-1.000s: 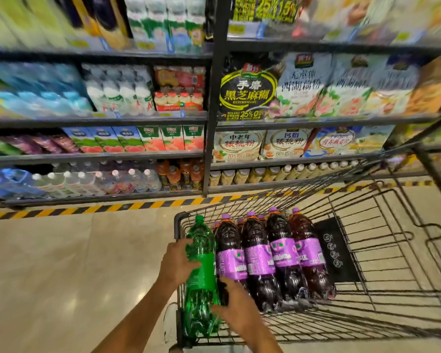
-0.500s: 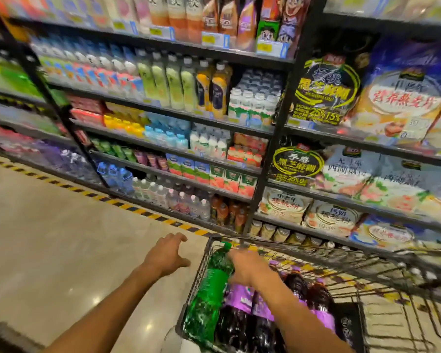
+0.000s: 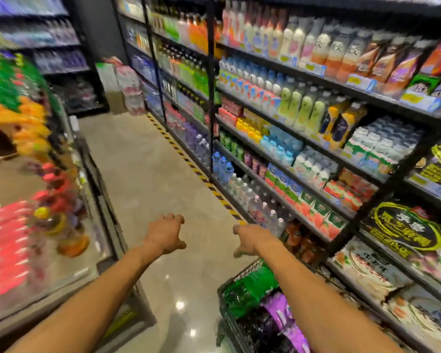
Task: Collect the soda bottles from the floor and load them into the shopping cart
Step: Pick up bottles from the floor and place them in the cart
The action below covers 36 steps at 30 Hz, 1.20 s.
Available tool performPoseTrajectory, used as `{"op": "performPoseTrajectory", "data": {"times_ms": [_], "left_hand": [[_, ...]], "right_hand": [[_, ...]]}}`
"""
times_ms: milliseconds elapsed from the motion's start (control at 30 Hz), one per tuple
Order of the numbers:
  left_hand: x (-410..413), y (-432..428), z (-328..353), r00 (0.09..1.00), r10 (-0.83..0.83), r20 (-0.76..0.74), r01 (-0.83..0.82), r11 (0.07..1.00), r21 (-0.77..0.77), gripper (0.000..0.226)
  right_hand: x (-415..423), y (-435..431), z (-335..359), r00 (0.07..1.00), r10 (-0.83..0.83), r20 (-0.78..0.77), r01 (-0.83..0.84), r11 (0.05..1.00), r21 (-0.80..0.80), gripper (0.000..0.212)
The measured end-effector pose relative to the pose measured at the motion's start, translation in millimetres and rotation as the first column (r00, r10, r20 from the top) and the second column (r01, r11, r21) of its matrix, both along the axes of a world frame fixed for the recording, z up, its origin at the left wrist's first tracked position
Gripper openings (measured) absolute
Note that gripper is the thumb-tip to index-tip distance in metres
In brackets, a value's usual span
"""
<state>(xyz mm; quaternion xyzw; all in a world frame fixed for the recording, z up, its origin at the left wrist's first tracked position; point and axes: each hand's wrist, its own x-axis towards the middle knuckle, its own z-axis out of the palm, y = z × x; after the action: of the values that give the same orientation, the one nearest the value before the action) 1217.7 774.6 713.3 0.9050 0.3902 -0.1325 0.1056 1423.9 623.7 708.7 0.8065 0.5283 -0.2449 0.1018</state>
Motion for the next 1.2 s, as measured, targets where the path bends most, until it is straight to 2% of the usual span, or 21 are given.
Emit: {"op": "performPoseTrajectory", "data": {"times_ms": [167, 300, 400, 600, 700, 833, 933, 1033, 1200], "left_hand": [[-107, 12, 17, 0.982, 0.187, -0.021, -0.184, 0.979, 0.085, 0.076], [-208, 13, 26, 0.922, 0.387, 0.005, -0.385, 0.916, 0.116, 0.075], [-285, 8, 33, 0.872, 0.489, -0.012, -0.48, 0.86, 0.174, 0.068], [-425, -22, 41, 0.751, 0.656, -0.069, -0.636, 0.748, 0.188, 0.071], [-497, -43, 47, 0.685, 0.726, -0.059, -0.702, 0.68, 0.211, 0.071], [-590, -78, 51, 0.549, 0.834, -0.055, -0.805, 0.546, 0.234, 0.067], [-653, -110, 52, 0.415, 0.908, -0.057, -0.88, 0.417, 0.228, 0.063], [-710, -143, 46, 0.253, 0.964, -0.083, -0.937, 0.266, 0.229, 0.06], [-780, -186, 46, -0.027, 0.995, -0.098, -0.976, -0.005, 0.218, 0.057]], "right_hand": [[-74, 53, 24, 0.984, 0.17, 0.058, -0.17, 0.985, 0.004, 0.071], [-148, 96, 36, 0.946, 0.305, 0.114, -0.302, 0.952, -0.044, 0.06], [-218, 122, 45, 0.915, 0.382, 0.128, -0.379, 0.924, -0.045, 0.065], [-382, 145, 57, 0.782, 0.604, 0.154, -0.612, 0.791, 0.007, 0.053], [-463, 149, 63, 0.704, 0.694, 0.153, -0.704, 0.71, 0.025, 0.059], [-567, 154, 67, 0.584, 0.8, 0.139, -0.811, 0.582, 0.062, 0.065], [-642, 157, 70, 0.436, 0.89, 0.133, -0.9, 0.434, 0.046, 0.063], [-713, 162, 68, 0.29, 0.944, 0.16, -0.957, 0.291, 0.017, 0.064], [-814, 176, 62, 0.054, 0.978, 0.2, -0.999, 0.053, 0.013, 0.047]]}}
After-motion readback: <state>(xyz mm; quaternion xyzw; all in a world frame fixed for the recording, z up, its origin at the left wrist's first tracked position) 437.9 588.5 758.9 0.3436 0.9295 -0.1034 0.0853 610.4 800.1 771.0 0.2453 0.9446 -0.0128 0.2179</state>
